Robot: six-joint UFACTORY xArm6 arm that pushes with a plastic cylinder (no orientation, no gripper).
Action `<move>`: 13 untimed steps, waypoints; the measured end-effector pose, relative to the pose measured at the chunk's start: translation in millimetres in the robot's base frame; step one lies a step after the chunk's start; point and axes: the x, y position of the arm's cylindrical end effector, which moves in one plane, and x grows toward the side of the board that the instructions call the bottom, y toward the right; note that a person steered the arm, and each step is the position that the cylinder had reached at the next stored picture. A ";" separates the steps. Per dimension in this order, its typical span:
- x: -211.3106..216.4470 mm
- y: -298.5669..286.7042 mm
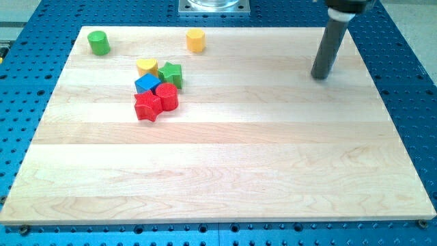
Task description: Move the green star to the center left side of the board
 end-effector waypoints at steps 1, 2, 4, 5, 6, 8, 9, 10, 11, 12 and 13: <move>-2.2 -2.8; -43.1 13.0; -17.4 -1.5; 11.0 -33.3; 11.1 -33.4; 60.0 -113.6; 12.8 -134.3; 3.8 -234.3; 3.0 -287.5; 42.8 -300.7; 54.1 -338.8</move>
